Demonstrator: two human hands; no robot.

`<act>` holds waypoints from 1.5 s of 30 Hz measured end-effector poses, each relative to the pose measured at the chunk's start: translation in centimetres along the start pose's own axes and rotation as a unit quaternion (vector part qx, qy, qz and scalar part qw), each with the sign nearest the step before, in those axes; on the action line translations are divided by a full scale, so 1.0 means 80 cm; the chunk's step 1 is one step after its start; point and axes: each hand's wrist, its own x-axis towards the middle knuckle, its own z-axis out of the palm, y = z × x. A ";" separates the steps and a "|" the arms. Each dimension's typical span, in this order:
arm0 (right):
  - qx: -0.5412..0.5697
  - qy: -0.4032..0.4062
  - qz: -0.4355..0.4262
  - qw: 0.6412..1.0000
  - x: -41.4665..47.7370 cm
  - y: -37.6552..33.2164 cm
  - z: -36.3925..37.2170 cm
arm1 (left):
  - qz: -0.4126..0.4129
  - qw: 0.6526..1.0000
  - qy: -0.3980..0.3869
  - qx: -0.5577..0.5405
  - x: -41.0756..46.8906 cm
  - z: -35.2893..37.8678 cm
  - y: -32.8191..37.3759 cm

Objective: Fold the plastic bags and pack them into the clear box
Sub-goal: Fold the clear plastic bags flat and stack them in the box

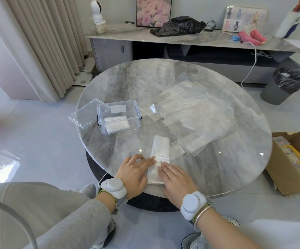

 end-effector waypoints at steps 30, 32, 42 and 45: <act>0.373 -0.029 0.475 0.796 0.025 0.008 -0.018 | -0.186 0.967 0.135 -0.113 0.013 0.027 0.016; 0.368 -0.029 0.478 0.797 0.026 0.006 -0.018 | -0.187 0.969 0.127 -0.102 0.014 0.025 0.017; 0.330 -0.049 0.449 0.829 0.013 -0.010 -0.025 | -0.181 0.979 0.085 -0.026 0.015 0.021 0.023; 0.322 -0.049 0.442 0.836 0.012 -0.011 -0.025 | -0.179 0.981 0.080 -0.004 0.016 0.018 0.024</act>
